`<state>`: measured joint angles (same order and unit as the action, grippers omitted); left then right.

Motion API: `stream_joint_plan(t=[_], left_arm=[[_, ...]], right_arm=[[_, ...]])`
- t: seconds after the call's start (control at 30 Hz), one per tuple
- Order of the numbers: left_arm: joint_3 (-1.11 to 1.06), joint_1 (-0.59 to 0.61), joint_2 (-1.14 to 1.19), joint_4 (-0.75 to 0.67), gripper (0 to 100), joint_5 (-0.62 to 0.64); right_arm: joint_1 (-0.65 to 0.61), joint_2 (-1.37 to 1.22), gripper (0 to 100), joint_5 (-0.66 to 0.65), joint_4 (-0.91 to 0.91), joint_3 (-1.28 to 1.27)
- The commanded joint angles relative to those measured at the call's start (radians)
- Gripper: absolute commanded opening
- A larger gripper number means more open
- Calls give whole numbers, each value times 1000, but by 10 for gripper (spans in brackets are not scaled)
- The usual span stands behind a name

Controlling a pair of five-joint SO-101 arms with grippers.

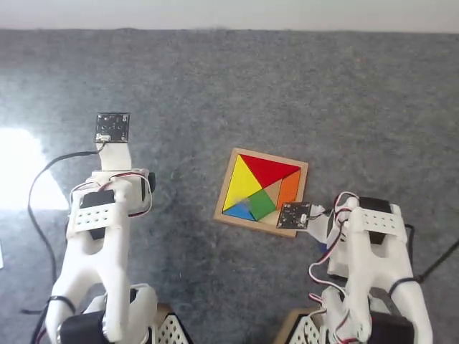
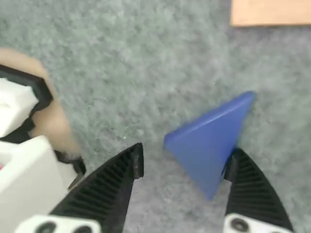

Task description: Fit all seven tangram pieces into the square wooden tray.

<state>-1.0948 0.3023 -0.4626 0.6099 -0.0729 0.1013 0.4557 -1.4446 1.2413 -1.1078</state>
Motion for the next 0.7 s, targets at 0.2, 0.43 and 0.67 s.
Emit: stream_joint_plan(t=[0.2, 0.43, 0.67], left_arm=[[12, -2, -2, -20, 207, -8], [12, -2, -3, -20, 207, -8], [12, -2, -8, -17, 207, -8]], right_arm=[[-71, -107, 275, 23, -90, -3], [-176, -116, 275, 265, -142, 20], [-188, -108, 274, 367, -176, 20]])
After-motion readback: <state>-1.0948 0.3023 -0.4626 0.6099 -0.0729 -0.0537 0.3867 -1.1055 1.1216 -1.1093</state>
